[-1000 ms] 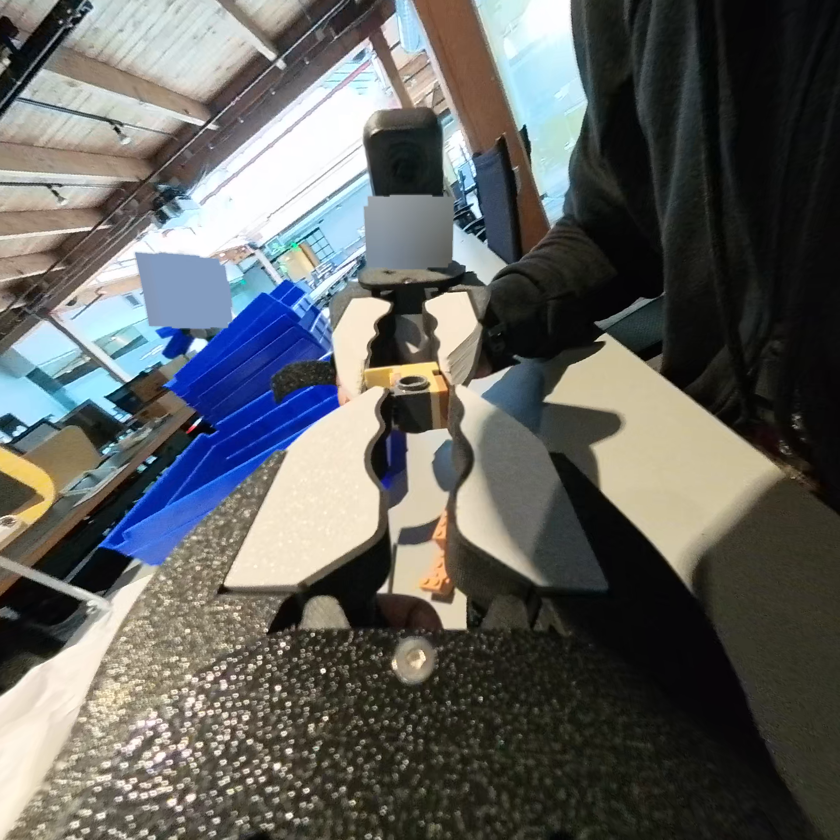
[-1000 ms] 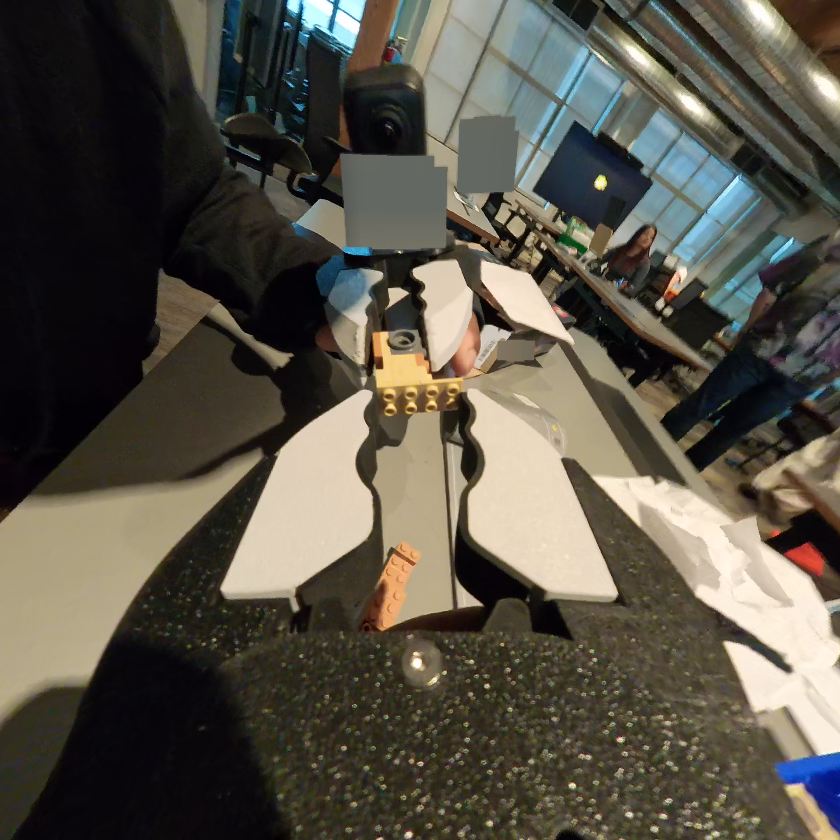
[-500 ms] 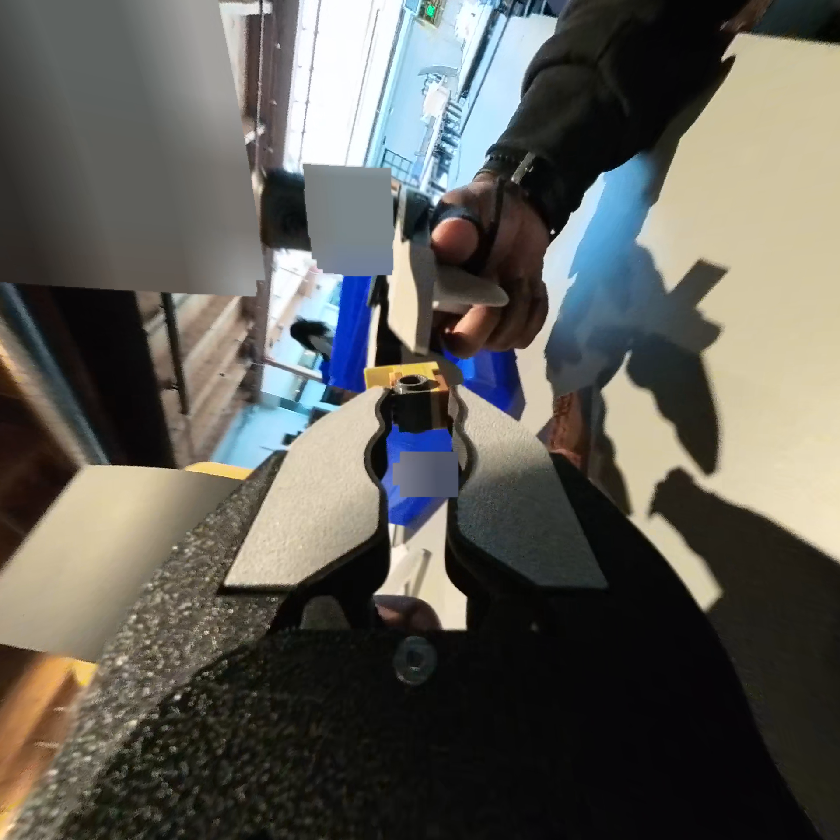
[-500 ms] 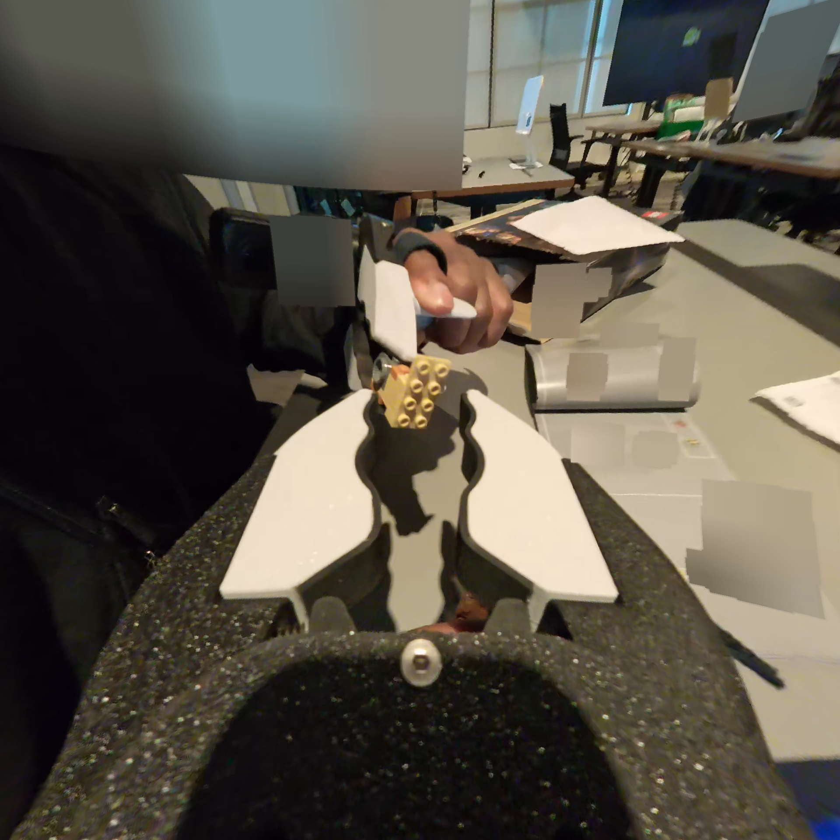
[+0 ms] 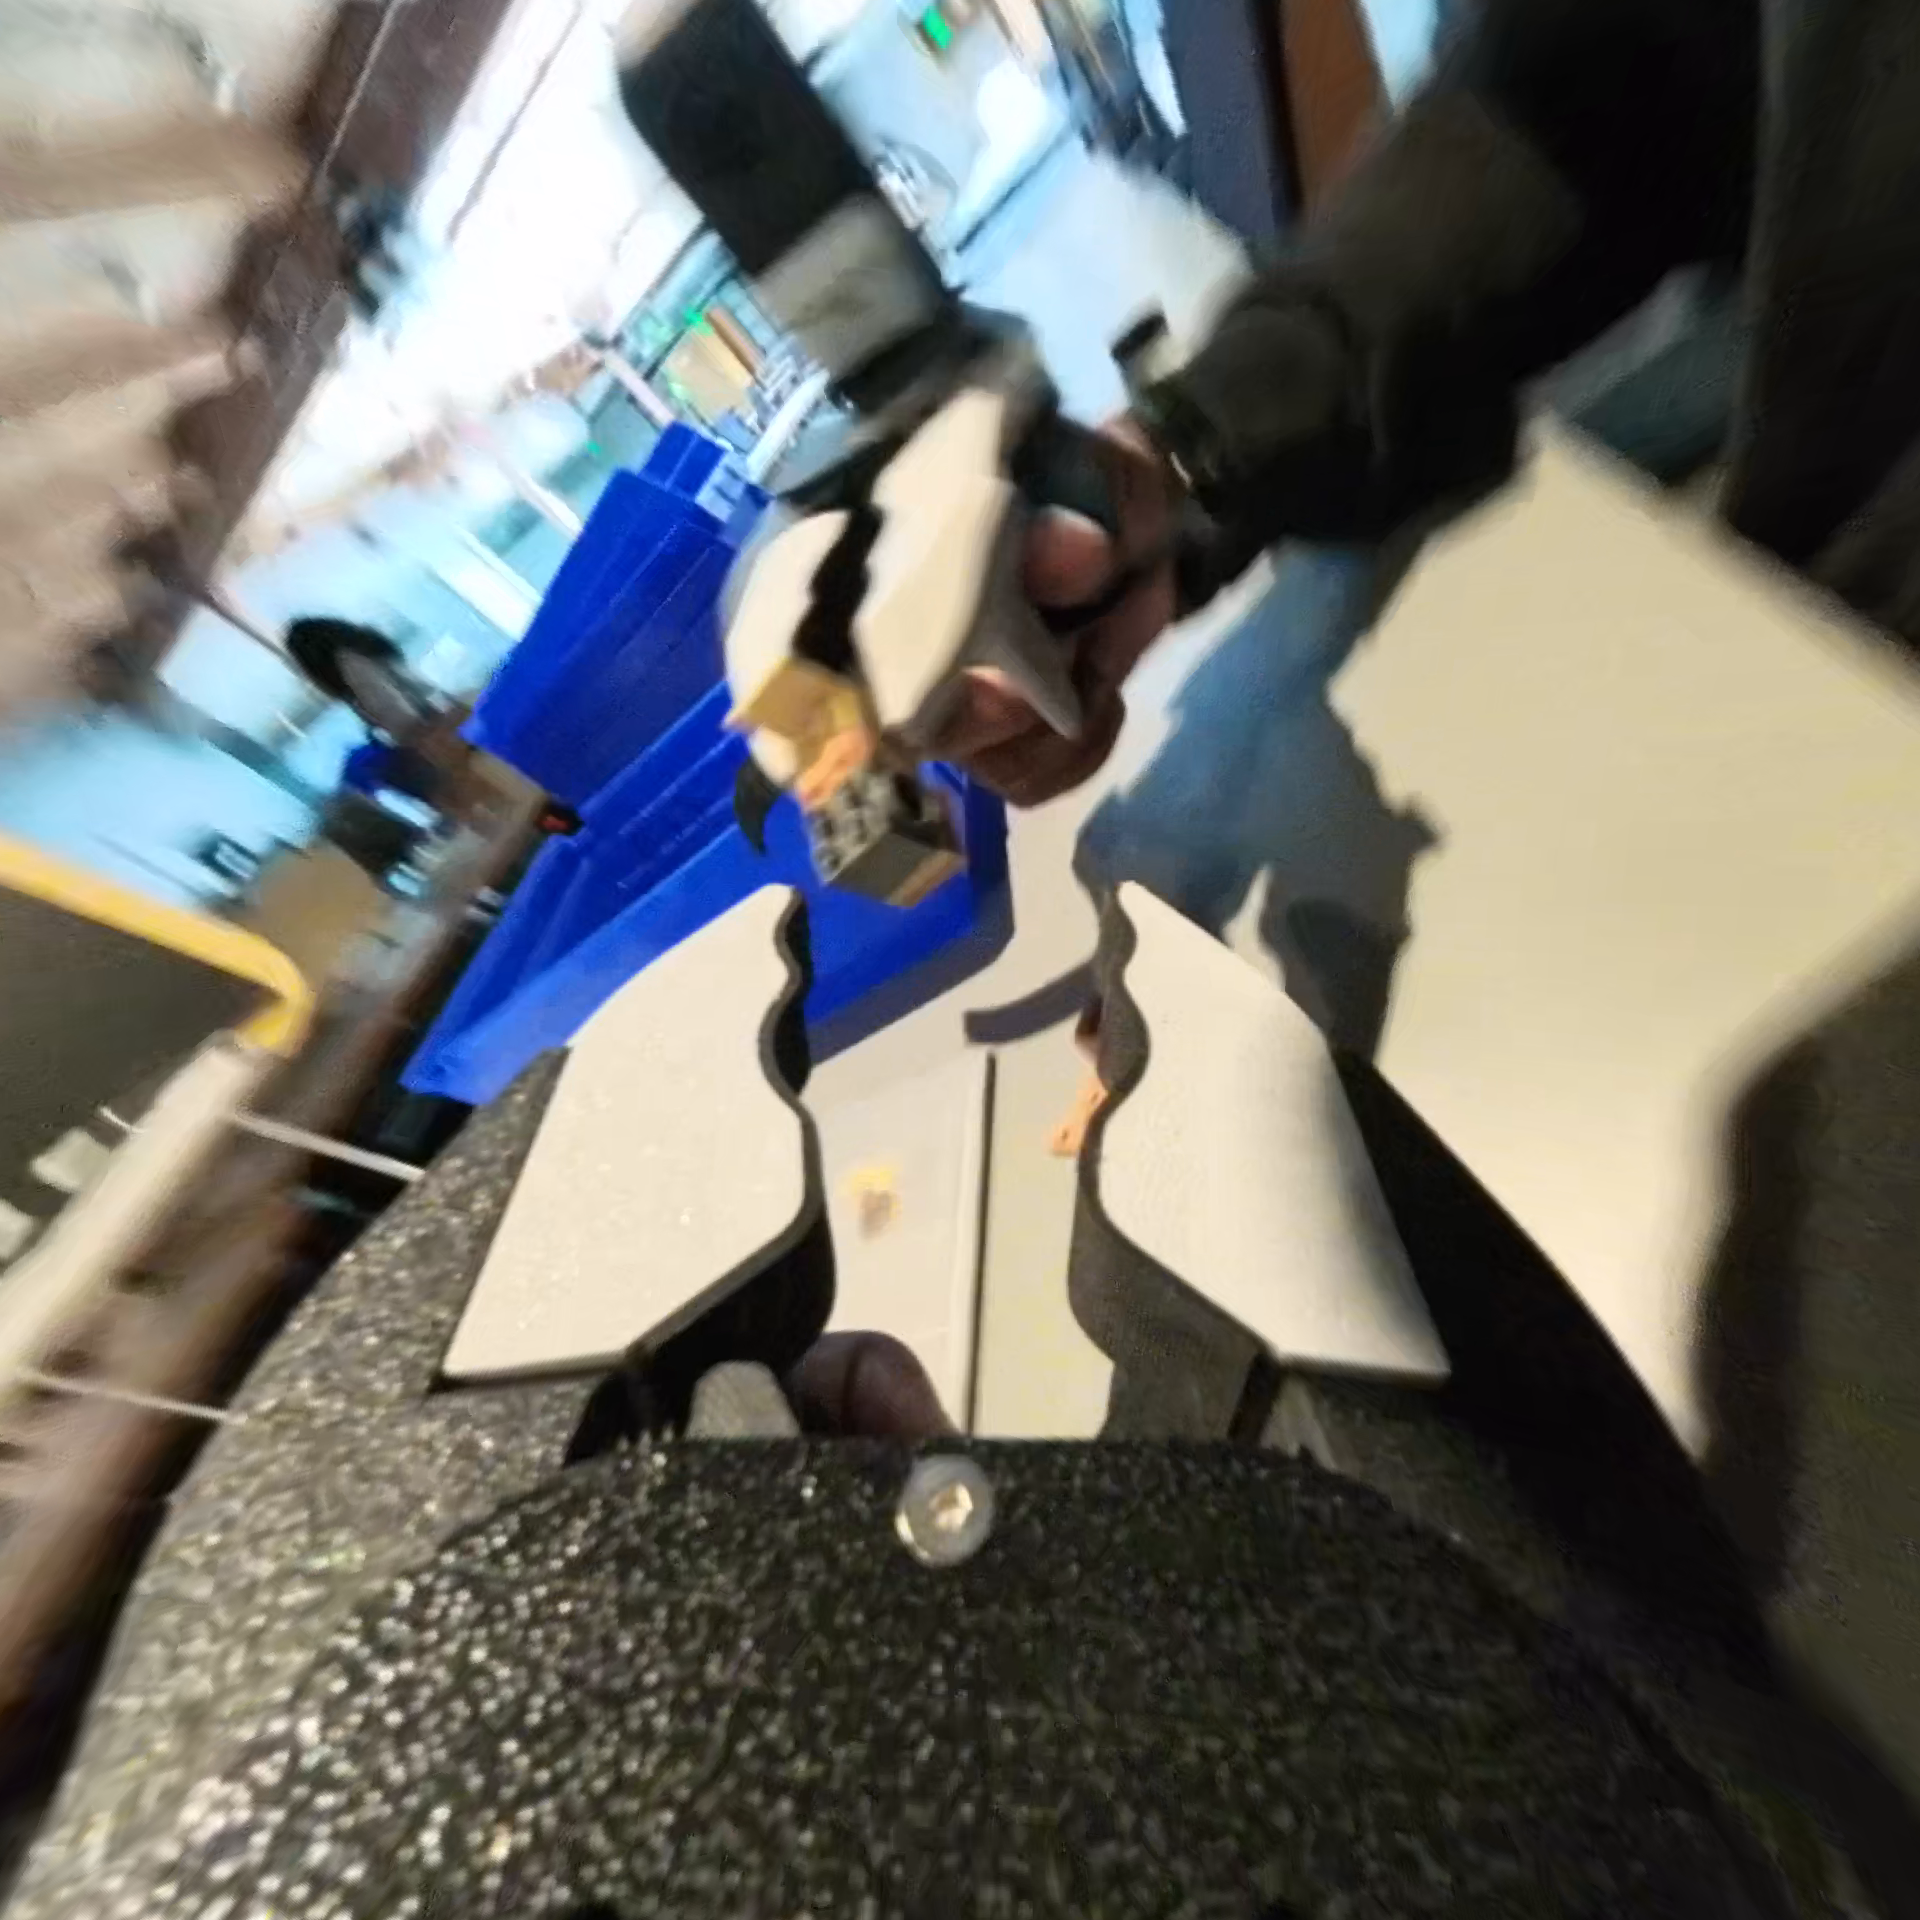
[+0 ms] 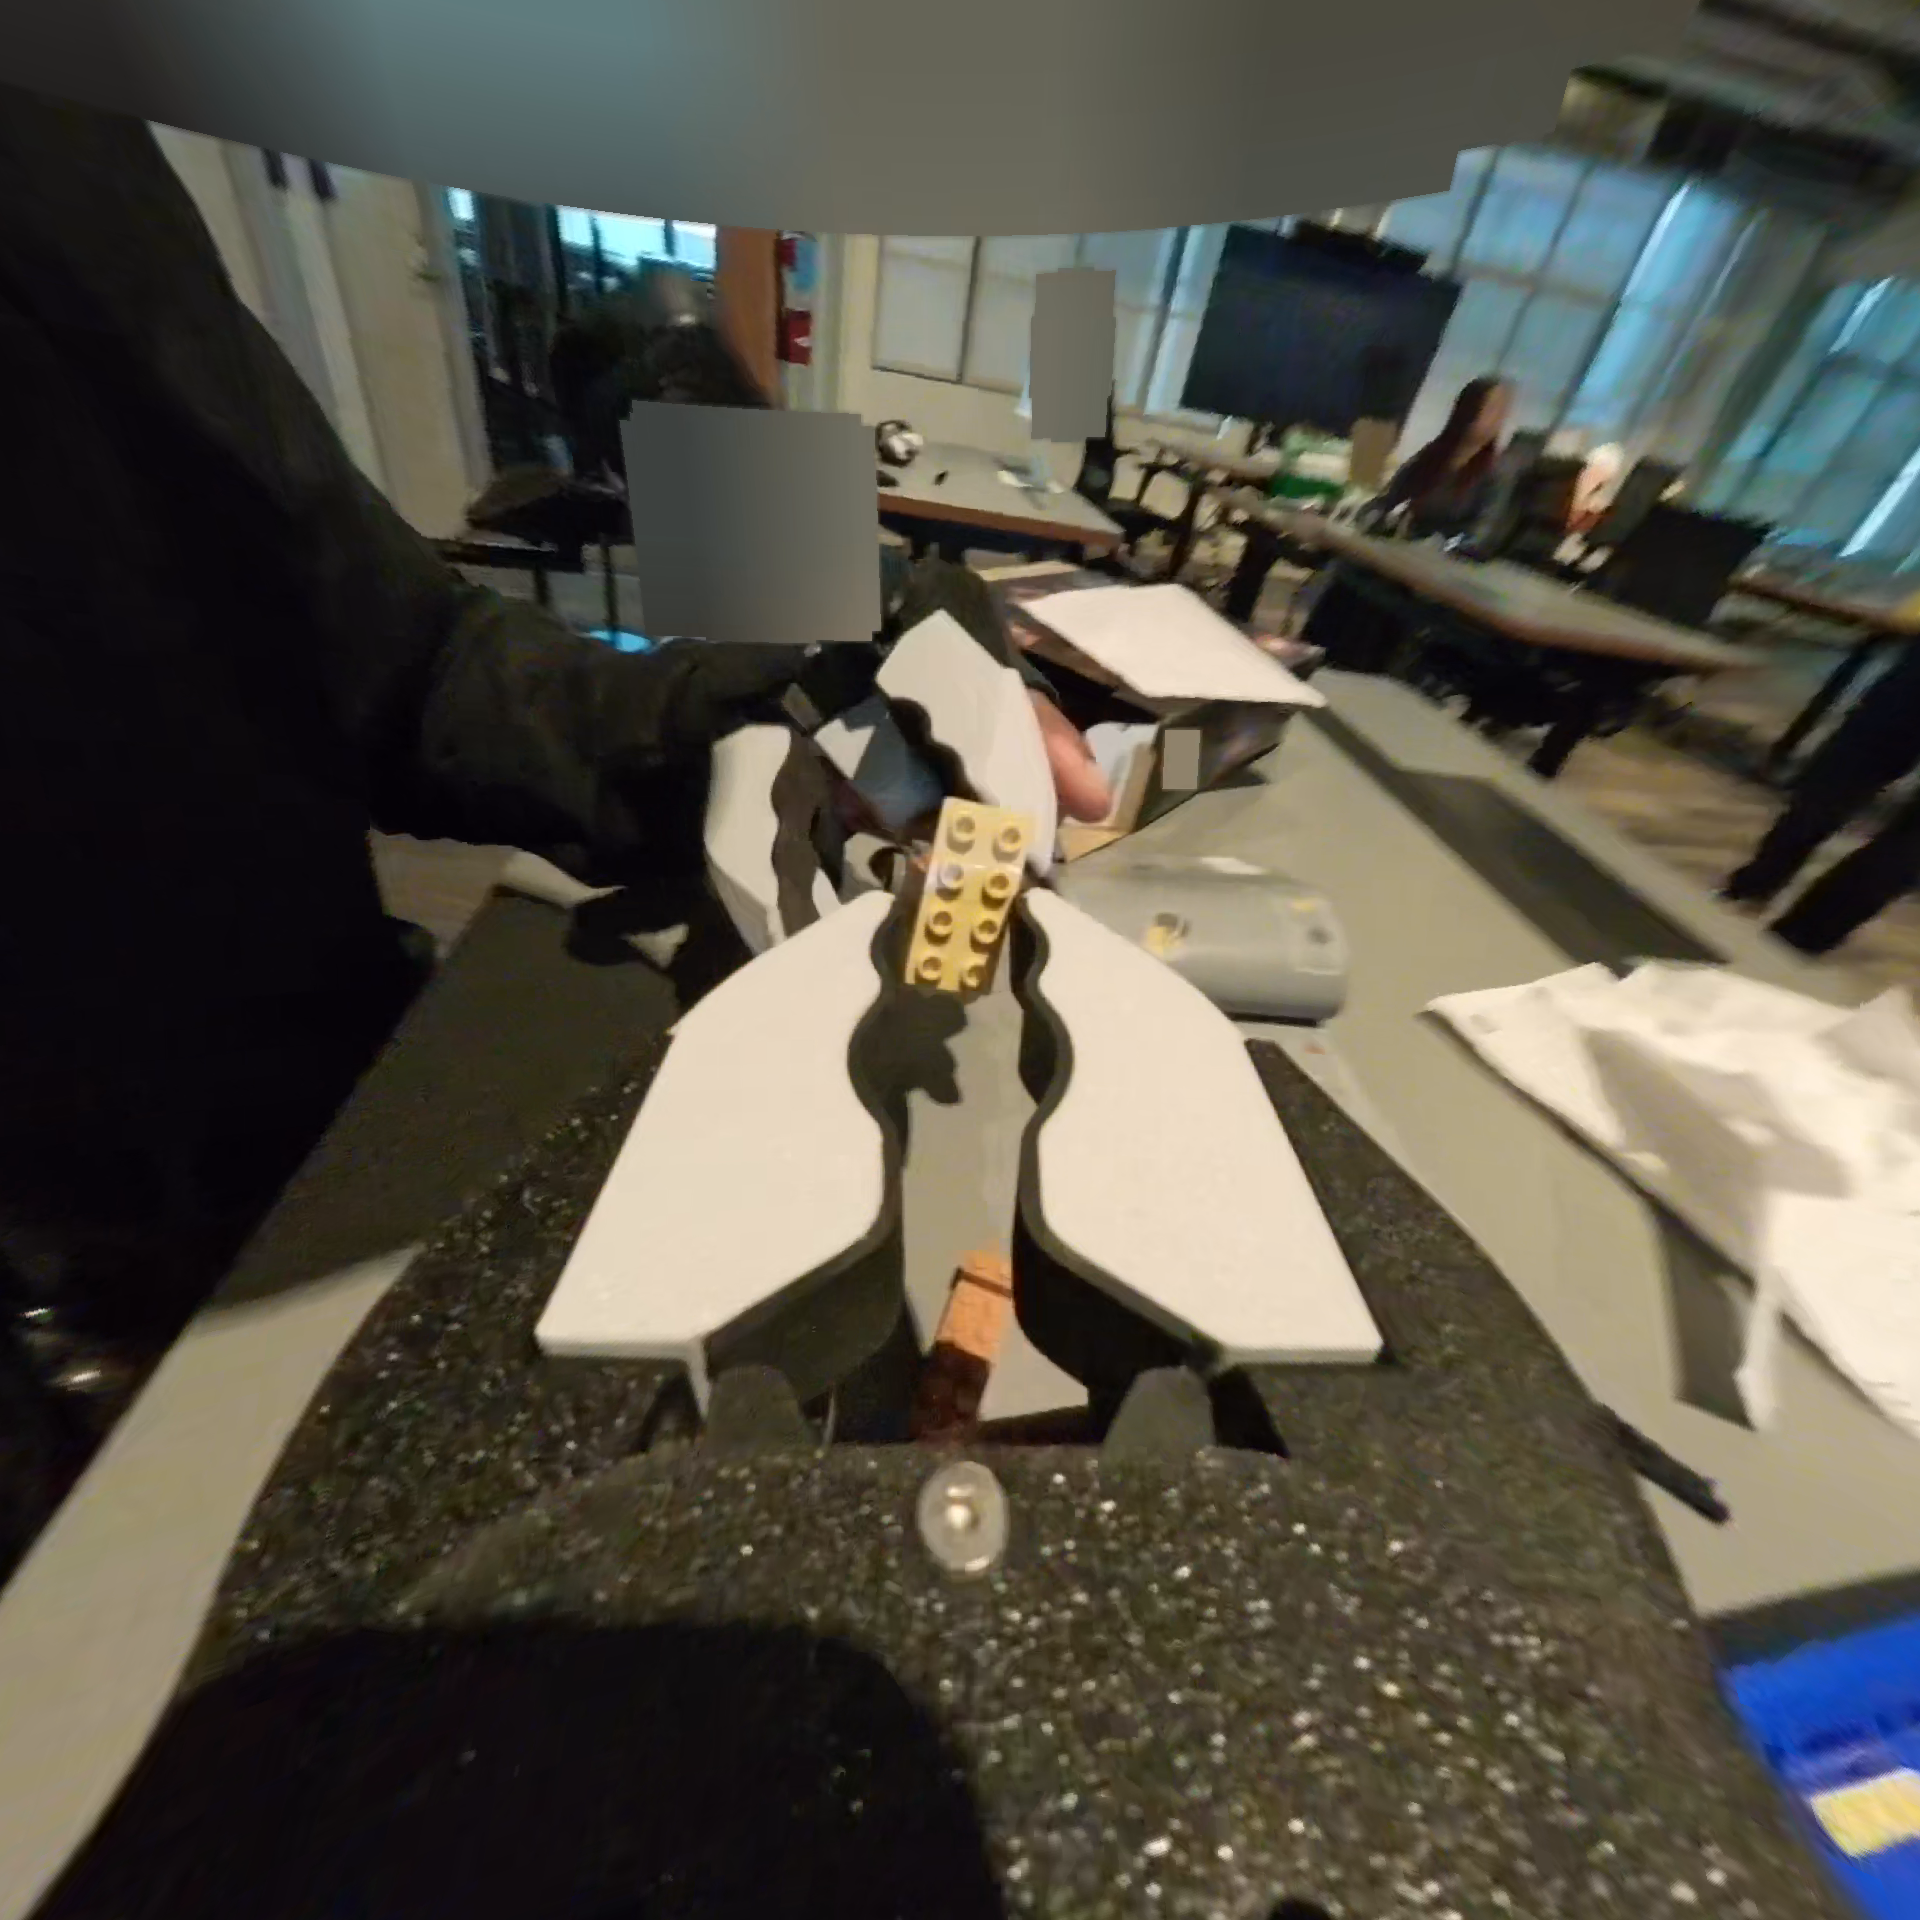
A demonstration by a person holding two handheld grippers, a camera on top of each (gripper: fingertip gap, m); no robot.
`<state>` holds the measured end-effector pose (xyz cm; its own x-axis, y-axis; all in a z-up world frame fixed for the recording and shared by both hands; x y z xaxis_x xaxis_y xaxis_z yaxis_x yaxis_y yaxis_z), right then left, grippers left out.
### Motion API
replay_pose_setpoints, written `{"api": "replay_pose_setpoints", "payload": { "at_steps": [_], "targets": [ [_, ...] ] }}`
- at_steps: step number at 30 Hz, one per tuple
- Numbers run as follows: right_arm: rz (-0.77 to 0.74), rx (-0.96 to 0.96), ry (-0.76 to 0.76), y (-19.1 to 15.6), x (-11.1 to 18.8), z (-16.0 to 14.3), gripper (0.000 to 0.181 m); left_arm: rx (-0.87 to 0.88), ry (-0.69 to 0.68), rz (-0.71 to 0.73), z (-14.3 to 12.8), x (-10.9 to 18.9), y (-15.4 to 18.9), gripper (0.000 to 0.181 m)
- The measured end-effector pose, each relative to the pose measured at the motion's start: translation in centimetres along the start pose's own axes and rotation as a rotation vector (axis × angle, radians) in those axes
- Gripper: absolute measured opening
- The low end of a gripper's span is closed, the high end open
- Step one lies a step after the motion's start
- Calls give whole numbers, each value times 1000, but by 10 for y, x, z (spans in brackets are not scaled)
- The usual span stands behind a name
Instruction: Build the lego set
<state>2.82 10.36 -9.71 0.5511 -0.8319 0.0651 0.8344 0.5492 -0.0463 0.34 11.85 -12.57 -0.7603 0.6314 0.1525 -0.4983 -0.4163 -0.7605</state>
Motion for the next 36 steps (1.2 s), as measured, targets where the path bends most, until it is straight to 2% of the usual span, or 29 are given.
{"api": "replay_pose_setpoints", "payload": {
  "at_steps": [2, 4, 6, 8, 11, 13, 18, 29, 36],
  "targets": [
    [-74, 61, -4, 5, 0, 1, 18, 102, 53, 73, 5, 4, -17, 52],
    [-168, 31, -32, 17, -2, -3, 18, 105, 91, 166, 13, 10, -32, 49],
    [-207, -104, -42, 25, -6, -7, 18, -34, 36, 289, 15, 11, -44, 46],
    [-232, -218, -40, 30, -9, -9, 18, -196, -87, 329, 11, 4, -43, 43],
    [-243, -299, -59, 31, -13, -14, 18, -353, -247, 270, -4, -12, -27, 44],
    [-232, -350, -61, 30, -14, -16, 18, -386, -292, 250, -12, -16, -22, 44],
    [-252, -433, -61, 37, -11, -20, 18, -371, -357, 215, -24, -14, -22, 43],
    [-318, -376, -111, 35, -17, -25, 17, -391, -459, 198, -35, -20, -19, 37],
    [-340, -345, -143, 33, -21, -30, 17, -465, -518, 216, -40, -19, -20, 30]
  ]
}}
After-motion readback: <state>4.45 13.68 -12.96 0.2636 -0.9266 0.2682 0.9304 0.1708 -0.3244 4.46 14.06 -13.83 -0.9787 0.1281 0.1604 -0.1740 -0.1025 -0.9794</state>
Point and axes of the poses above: each gripper's, where its closed fingertips meet, x back along the fingers, z out of its top, y = z × x across the jaws, the point moved 1 cm from there along x, back along the fingers, and after that the axes turned 12 degrees about -x, right-handed, at the moved point
